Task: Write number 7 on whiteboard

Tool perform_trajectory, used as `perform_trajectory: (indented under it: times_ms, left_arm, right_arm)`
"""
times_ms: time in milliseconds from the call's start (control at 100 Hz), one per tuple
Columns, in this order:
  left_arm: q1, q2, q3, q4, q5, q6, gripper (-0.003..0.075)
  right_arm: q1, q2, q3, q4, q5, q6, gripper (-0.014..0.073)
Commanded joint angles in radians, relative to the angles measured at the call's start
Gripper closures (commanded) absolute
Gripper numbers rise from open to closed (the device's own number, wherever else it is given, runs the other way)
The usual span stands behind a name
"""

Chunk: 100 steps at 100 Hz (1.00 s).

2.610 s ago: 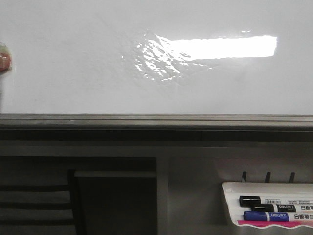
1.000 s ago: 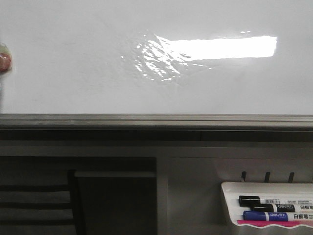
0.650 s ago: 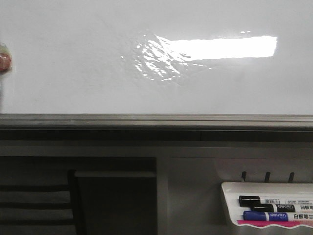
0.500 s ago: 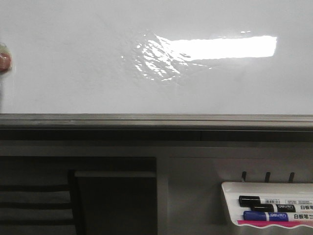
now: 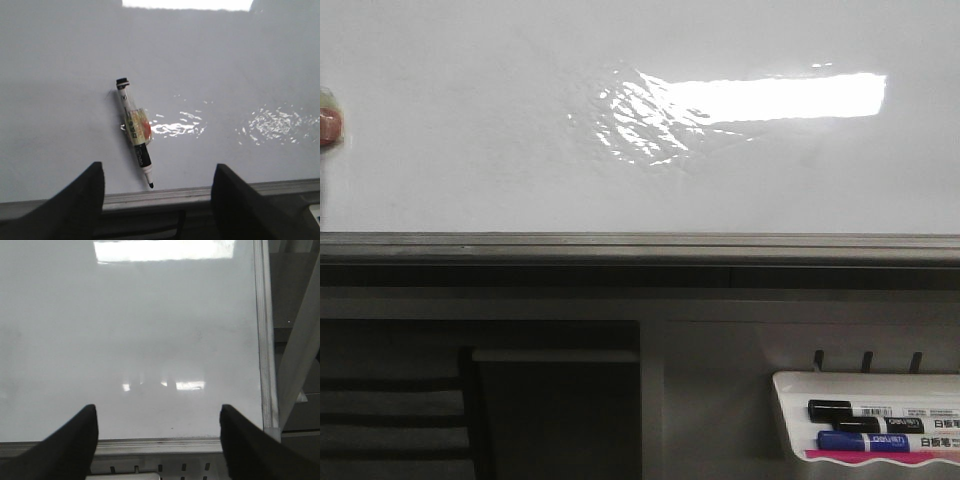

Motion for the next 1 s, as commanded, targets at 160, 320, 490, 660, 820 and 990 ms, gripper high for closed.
perform_trajectory:
  times_ms: [160, 320, 490, 660, 820, 990]
  left_arm:
    - [-0.002, 0.192, -0.026, -0.048, -0.101, 0.001, 0.0286]
    - [-0.026, 0.307, -0.027, -0.046, -0.180, 0.048, 0.0321]
    - [-0.056, 0.435, -0.027, -0.018, -0.306, 0.055, 0.0356]
    - [-0.099, 0.550, -0.034, 0.008, -0.404, 0.055, 0.0355]
    - [-0.111, 0.642, -0.060, 0.019, -0.452, 0.055, 0.0355]
    - [-0.111, 0.707, -0.103, 0.023, -0.490, 0.055, 0.0355]
  right_arm:
    - [-0.006, 0.018, -0.034, -0.009, -0.078, -0.011, 0.0134]
    - [-0.006, 0.018, -0.034, -0.009, -0.078, -0.011, 0.0134]
    - [-0.006, 0.018, -0.034, -0.009, -0.078, -0.011, 0.0134]
    - [-0.006, 0.018, -0.034, -0.009, -0.078, -0.011, 0.0134]
    - [-0.006, 0.018, -0.034, -0.009, -0.078, -0.011, 0.0134]
    - [-0.006, 0.018, -0.034, -0.009, -0.078, -0.011, 0.0134]
